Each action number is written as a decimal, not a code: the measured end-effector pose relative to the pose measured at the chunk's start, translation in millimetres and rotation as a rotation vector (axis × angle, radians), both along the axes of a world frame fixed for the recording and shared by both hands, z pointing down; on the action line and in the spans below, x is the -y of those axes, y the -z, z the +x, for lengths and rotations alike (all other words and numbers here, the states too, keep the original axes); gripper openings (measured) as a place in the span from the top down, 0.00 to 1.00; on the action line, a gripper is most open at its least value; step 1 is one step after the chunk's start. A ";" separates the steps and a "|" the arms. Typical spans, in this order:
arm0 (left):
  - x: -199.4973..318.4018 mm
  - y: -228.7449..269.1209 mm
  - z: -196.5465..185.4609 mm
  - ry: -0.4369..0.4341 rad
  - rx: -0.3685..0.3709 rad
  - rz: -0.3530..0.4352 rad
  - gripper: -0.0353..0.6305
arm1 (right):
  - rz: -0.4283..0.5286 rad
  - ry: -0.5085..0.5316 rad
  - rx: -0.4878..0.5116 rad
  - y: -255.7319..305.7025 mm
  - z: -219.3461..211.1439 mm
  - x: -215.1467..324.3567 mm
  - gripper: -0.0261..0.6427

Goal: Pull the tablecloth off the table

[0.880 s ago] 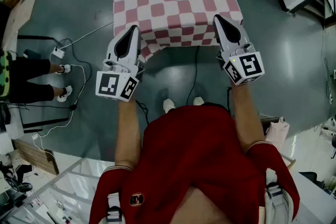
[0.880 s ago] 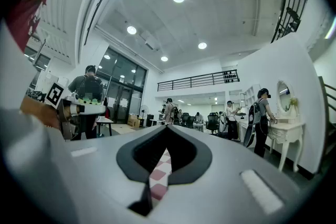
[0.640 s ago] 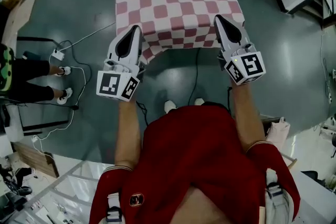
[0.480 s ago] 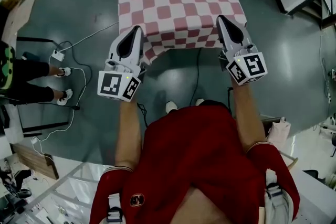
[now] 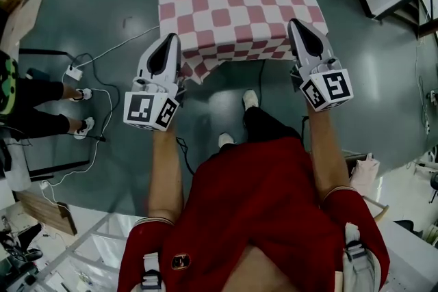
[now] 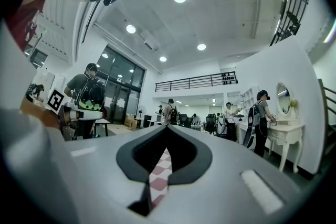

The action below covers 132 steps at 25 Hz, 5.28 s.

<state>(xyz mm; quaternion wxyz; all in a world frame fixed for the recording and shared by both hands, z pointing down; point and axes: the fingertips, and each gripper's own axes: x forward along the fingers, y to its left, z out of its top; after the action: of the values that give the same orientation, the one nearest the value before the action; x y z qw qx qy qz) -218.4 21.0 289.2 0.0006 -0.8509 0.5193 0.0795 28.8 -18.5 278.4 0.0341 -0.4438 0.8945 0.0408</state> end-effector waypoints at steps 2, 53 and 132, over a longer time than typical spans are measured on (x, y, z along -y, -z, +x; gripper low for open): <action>10.4 -0.9 -3.9 0.013 0.008 -0.004 0.94 | 0.004 0.005 -0.002 -1.3 -0.3 13.2 0.94; 390.9 -192.2 -172.7 0.229 0.061 -0.478 0.86 | -0.145 0.089 -0.138 -100.5 -109.0 356.2 0.94; 361.8 -161.2 -30.6 0.261 -0.065 -0.518 0.94 | -0.475 -0.297 -0.294 -232.7 229.7 389.8 0.92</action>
<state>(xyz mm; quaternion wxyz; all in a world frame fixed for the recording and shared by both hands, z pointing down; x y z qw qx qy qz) -249.1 -340.8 450.4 -0.2231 -0.7456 0.6272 -0.0294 258.5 -408.3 511.0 -0.2064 -0.5547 0.7997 -0.1012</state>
